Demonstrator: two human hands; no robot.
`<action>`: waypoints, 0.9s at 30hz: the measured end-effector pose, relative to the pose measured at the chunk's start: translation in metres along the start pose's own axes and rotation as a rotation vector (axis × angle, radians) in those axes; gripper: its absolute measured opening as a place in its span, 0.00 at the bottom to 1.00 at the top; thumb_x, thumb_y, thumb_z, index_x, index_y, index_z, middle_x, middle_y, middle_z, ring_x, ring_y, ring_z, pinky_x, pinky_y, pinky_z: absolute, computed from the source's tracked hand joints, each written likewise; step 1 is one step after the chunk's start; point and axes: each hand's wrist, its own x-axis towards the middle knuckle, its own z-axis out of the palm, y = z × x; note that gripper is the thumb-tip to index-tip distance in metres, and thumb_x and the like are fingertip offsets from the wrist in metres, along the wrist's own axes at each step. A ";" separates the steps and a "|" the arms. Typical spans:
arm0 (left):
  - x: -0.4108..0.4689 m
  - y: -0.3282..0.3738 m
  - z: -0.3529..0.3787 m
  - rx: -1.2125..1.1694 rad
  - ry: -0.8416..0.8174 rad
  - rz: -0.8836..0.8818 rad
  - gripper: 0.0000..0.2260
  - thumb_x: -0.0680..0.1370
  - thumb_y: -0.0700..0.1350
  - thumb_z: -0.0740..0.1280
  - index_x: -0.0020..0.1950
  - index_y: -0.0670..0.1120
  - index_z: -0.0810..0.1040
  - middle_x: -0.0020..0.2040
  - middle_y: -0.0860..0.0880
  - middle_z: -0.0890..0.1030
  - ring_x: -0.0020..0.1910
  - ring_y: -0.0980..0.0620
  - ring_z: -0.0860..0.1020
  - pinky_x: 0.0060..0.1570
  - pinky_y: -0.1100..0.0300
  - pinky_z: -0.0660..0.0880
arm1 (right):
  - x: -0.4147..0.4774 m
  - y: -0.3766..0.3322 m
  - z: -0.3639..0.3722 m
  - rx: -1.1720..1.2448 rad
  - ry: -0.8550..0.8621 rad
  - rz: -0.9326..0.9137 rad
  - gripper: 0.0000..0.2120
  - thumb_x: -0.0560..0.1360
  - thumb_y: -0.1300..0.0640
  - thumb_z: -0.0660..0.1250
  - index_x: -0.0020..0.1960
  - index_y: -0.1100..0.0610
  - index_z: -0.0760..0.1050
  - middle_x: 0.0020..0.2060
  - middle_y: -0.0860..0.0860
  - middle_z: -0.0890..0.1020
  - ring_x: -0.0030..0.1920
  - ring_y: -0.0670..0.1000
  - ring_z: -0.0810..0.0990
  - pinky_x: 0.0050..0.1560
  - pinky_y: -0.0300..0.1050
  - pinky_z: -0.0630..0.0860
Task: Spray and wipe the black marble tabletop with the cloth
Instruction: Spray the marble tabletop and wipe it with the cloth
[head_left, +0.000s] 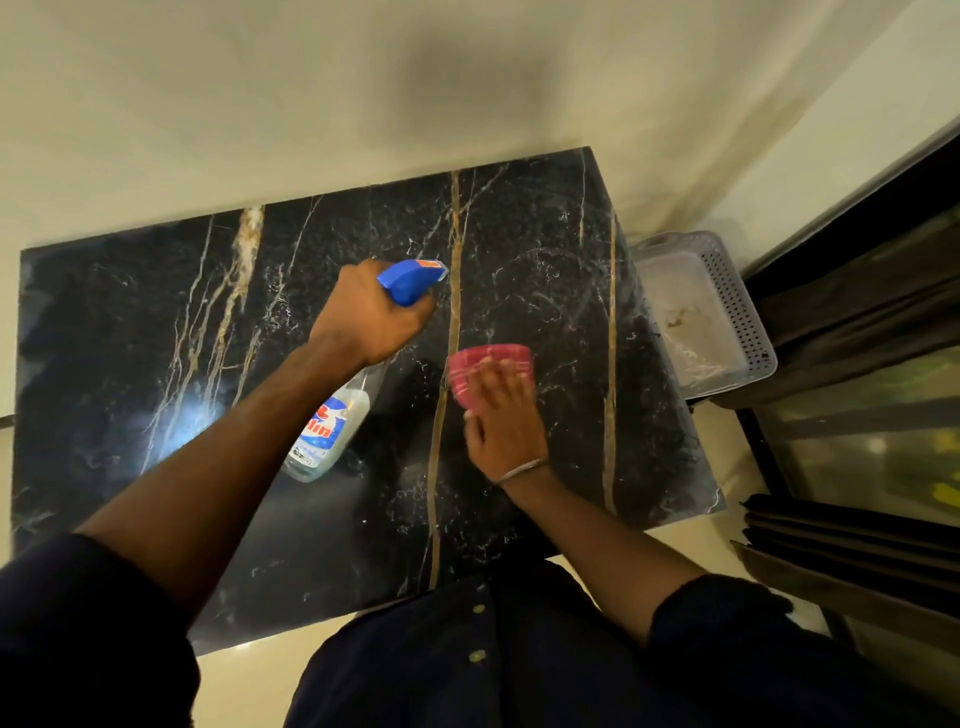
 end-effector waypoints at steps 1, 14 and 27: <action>0.001 0.000 0.000 0.004 -0.009 0.005 0.15 0.74 0.41 0.69 0.32 0.52 0.68 0.25 0.53 0.70 0.22 0.61 0.70 0.24 0.73 0.65 | 0.001 -0.008 0.004 -0.017 -0.035 -0.119 0.28 0.78 0.49 0.55 0.77 0.56 0.61 0.76 0.58 0.62 0.78 0.60 0.54 0.77 0.62 0.51; 0.015 -0.004 -0.006 -0.013 -0.046 0.002 0.13 0.74 0.41 0.69 0.34 0.52 0.69 0.26 0.53 0.71 0.23 0.62 0.72 0.24 0.74 0.66 | 0.022 0.098 -0.034 -0.113 0.040 0.374 0.29 0.80 0.47 0.46 0.78 0.59 0.56 0.77 0.62 0.58 0.78 0.62 0.51 0.77 0.61 0.50; 0.037 0.003 0.005 -0.035 -0.064 -0.032 0.10 0.74 0.43 0.69 0.34 0.49 0.71 0.26 0.52 0.72 0.22 0.61 0.71 0.24 0.73 0.66 | -0.012 0.057 -0.006 -0.108 -0.086 -0.192 0.29 0.79 0.50 0.55 0.78 0.55 0.58 0.77 0.58 0.59 0.78 0.59 0.52 0.75 0.62 0.57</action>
